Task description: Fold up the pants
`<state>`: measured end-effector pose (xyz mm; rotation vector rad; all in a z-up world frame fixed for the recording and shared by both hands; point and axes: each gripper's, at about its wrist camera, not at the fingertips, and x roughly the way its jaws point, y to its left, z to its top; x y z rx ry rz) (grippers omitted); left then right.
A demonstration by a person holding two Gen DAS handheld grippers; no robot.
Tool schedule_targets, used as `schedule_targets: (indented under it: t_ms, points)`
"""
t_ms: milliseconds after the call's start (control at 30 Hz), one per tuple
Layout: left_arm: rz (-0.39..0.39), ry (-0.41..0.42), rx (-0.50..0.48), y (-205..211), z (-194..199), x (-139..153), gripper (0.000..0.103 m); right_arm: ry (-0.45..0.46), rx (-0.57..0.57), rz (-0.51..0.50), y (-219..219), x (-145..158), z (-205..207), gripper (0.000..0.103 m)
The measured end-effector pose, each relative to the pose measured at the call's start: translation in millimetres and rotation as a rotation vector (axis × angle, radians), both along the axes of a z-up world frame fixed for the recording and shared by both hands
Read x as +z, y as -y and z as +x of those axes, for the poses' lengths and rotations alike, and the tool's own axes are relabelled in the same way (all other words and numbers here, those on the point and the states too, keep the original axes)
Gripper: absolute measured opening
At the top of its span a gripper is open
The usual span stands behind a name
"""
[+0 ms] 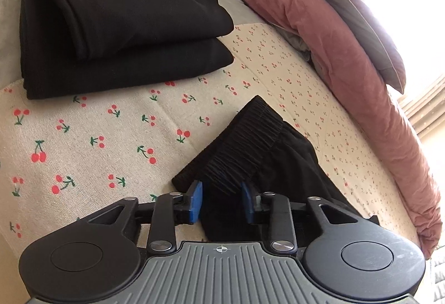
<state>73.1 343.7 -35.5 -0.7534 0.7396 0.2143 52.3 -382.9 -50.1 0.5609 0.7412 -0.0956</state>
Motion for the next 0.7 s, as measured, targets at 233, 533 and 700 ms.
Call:
schedule_targets:
  t_ms: [233, 533, 700]
  points:
    - [0.023, 0.008, 0.057, 9.4, 7.2, -1.6, 0.032, -0.016, 0.002, 0.005, 3.2, -3.4, 2.6, 0.004]
    - [0.305, -0.001, 0.073, 39.1, -4.3, 27.2, 0.010, 0.019, 0.007, -0.016, 2.9, 9.1, -9.2, 0.004]
    - [0.436, -0.096, 0.048, 52.8, -5.9, 27.2, 0.013, -0.040, 0.042, -0.077, -3.6, 5.9, -13.5, 0.003]
